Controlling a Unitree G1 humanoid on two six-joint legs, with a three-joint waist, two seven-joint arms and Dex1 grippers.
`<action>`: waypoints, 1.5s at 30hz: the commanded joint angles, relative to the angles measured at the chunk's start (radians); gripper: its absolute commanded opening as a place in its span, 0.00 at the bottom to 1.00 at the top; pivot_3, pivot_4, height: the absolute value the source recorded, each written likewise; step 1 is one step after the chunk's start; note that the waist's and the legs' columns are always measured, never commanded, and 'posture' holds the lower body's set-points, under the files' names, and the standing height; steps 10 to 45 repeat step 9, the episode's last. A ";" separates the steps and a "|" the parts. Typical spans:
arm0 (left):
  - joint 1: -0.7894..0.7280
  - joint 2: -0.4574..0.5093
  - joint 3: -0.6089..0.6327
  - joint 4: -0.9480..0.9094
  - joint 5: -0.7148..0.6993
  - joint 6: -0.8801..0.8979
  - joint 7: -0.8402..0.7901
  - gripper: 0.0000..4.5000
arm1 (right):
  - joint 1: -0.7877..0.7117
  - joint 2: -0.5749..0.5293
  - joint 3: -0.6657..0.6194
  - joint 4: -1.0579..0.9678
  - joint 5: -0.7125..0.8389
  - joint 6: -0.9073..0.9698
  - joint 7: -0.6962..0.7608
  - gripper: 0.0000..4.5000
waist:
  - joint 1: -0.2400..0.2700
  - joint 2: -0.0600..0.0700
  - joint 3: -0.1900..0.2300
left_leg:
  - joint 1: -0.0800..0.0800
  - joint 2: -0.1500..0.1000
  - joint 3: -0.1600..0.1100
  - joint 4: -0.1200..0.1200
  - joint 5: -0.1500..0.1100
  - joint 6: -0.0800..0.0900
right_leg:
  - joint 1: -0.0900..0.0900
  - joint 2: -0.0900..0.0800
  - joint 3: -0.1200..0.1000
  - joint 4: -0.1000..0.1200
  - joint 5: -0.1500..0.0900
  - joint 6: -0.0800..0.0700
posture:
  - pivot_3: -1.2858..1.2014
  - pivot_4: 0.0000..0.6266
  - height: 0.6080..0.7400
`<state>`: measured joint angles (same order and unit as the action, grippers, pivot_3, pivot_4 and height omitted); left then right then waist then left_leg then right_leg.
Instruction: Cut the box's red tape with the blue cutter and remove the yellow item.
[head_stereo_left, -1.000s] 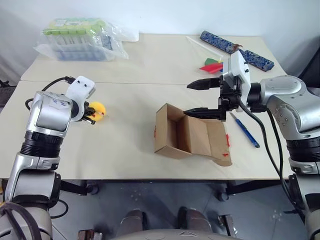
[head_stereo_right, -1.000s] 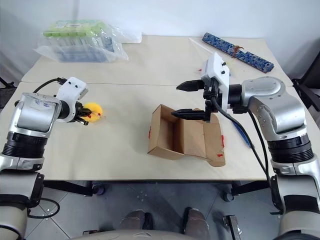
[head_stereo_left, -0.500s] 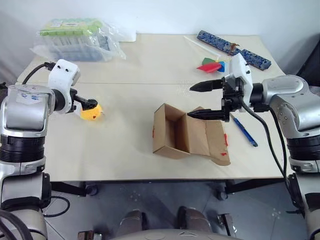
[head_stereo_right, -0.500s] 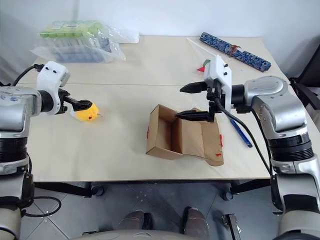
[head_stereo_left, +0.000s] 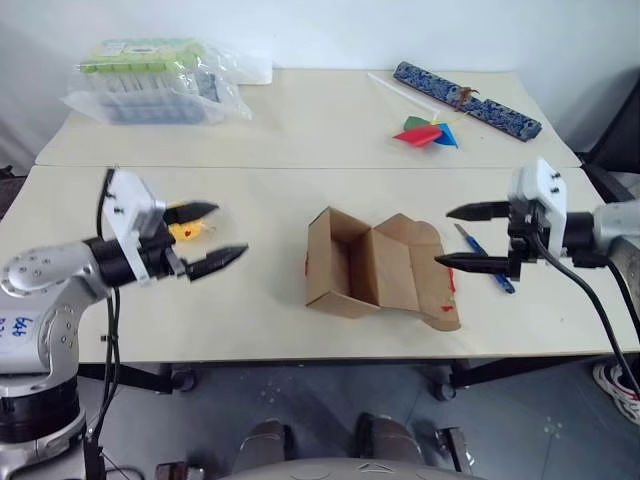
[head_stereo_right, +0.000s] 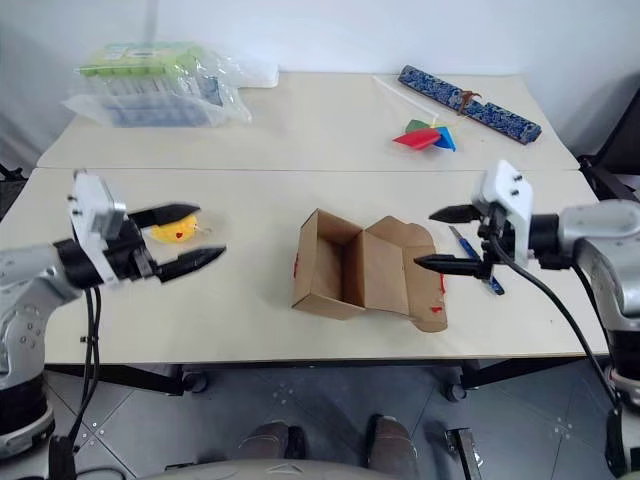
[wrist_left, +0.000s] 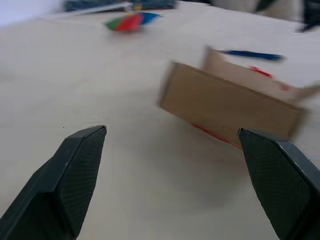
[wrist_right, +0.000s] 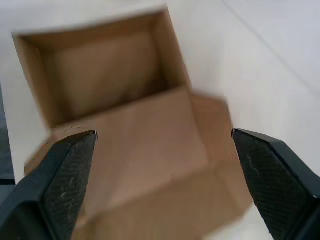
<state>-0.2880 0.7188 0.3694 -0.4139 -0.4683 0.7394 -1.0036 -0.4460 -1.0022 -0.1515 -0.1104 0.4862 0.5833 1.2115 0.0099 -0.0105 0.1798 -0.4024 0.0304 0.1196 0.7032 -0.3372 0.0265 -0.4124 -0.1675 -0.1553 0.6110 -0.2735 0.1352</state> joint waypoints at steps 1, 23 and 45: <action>0.061 0.059 -0.005 0.029 -0.028 -0.078 -0.087 1.00 | 0.120 -0.053 -0.137 -0.036 -0.003 -0.057 0.016 1.00 | 0.004 0.000 0.000 | 0.000 0.000 0.000 0.000 0.000 0.000 | 0.000 0.000 0.000 0.000 0.000 0.000 | 0.52 0.24 1.00; 0.220 0.062 0.047 0.153 -0.037 -0.194 -0.095 1.00 | 0.392 -0.022 -0.308 0.107 -0.056 -0.201 -0.019 1.00 | 0.012 0.001 0.000 | 0.004 0.000 0.002 -0.001 0.000 0.000 | 0.003 0.000 0.002 -0.002 0.000 -0.001 | 0.52 0.24 1.00; 0.220 0.062 0.047 0.153 -0.037 -0.194 -0.095 1.00 | 0.392 -0.022 -0.308 0.107 -0.056 -0.201 -0.019 1.00 | 0.012 0.001 0.000 | 0.004 0.000 0.002 -0.001 0.000 0.000 | 0.003 0.000 0.002 -0.002 0.000 -0.001 | 0.52 0.24 1.00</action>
